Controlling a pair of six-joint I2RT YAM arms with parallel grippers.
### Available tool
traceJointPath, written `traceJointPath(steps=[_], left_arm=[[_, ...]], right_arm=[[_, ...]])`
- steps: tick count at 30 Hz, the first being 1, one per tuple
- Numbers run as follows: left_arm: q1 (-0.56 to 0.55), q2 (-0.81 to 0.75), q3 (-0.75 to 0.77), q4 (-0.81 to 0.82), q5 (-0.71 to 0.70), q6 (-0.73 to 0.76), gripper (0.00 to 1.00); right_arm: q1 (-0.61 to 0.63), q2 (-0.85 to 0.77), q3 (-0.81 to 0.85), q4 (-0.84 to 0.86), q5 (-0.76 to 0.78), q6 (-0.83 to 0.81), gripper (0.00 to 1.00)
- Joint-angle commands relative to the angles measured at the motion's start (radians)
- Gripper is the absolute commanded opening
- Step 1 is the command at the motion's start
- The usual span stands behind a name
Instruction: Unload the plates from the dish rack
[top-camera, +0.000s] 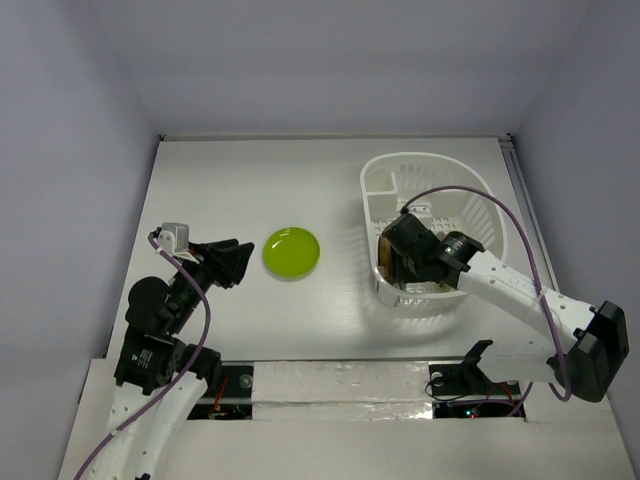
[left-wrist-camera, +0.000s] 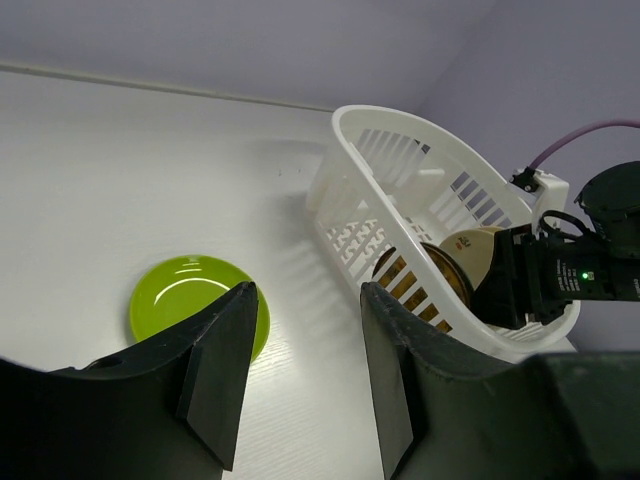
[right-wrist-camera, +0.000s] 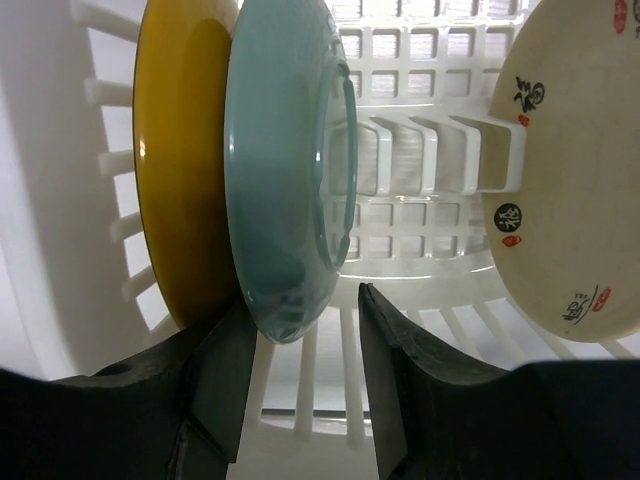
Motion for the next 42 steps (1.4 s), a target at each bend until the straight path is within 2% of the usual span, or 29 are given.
traceJointPath(steps=[1,10,16,29,42], left_arm=[[0.004,-0.008,0.01,0.045,0.008,-0.007,0.43],[0.004,-0.004,0.01,0.046,0.011,-0.008,0.43],[0.004,-0.005,0.009,0.046,0.009,-0.007,0.43],[0.004,-0.008,0.008,0.048,0.015,-0.008,0.43],[0.004,-0.004,0.009,0.048,0.018,-0.008,0.43]], right_arm=[[0.002,0.016,0.013,0.012,0.075,0.013,0.49],[-0.029,0.0,0.027,0.006,0.215,0.055,0.4],[-0.029,0.076,0.058,0.027,0.253,0.046,0.34],[-0.029,0.163,0.167,-0.075,0.39,0.017,0.0],[-0.029,0.223,0.285,-0.154,0.494,-0.033,0.0]])
